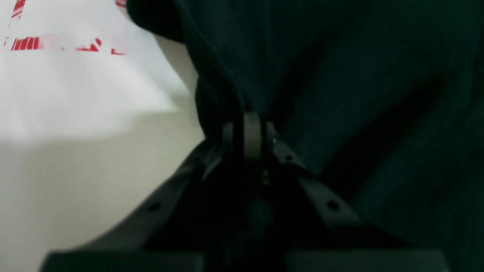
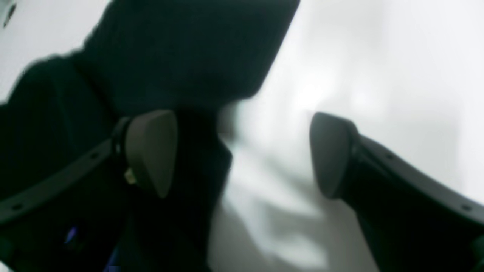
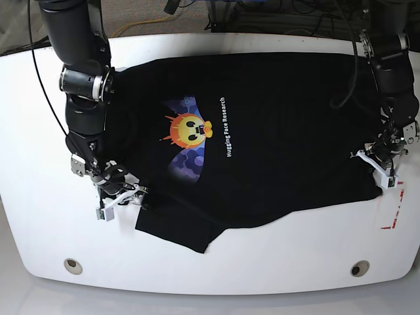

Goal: Fold the T-shirt properly
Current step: 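Drag the hem corners with both grippers, pulling the shirt taut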

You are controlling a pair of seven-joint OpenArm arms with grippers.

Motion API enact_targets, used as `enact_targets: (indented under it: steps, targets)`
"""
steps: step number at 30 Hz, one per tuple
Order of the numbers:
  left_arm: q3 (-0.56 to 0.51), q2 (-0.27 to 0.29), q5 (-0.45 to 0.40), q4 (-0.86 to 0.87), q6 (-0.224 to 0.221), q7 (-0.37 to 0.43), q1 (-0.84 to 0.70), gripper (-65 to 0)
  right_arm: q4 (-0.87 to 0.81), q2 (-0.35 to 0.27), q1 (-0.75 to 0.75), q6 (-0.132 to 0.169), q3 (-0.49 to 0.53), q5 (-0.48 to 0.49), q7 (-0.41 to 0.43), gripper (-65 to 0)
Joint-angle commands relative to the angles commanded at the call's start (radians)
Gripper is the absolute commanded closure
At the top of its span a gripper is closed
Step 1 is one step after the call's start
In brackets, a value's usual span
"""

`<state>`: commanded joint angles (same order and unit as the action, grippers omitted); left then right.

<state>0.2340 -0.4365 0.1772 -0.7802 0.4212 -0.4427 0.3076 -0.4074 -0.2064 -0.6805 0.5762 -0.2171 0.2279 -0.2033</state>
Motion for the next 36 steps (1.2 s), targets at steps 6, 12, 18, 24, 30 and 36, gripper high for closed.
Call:
enact_targets:
  steps: [6, 12, 18, 24, 30, 36]
  targets:
    - [0.002, -0.005, 0.0, 0.0, 0.0, 0.0, 0.0, 0.0, 0.0, 0.063, 0.0, -0.002, 0.003, -0.003, -0.005, -52.6]
    - [0.002, -0.006, 0.0, 0.0, 0.0, 0.0, 0.002, 0.0, -0.005, 0.1, 0.0, -0.002, 0.003, -0.003, -0.015, -48.5]
    - [0.002, -0.006, 0.0, 0.0, 0.0, 0.0, 0.006, 0.0, -0.006, 0.097, -0.023, -0.002, 0.003, -0.003, -0.008, -9.4]
    - [0.0, -0.003, 0.0, 0.0, 0.0, 0.0, 0.006, 0.0, -0.071, 0.091, -0.051, -0.002, 0.003, -0.003, -0.051, 0.0]
    - [-0.002, -0.003, 0.0, 0.0, 0.0, 0.0, 0.006, 0.0, -0.201, 0.072, -0.049, -0.002, 0.003, -0.003, -0.17, 0.0]
    - [-0.002, -0.003, 0.0, 0.0, 0.0, 0.0, 0.008, 0.0, -0.209, 0.061, -0.035, -0.002, 0.0, -0.003, -0.184, -13.0]
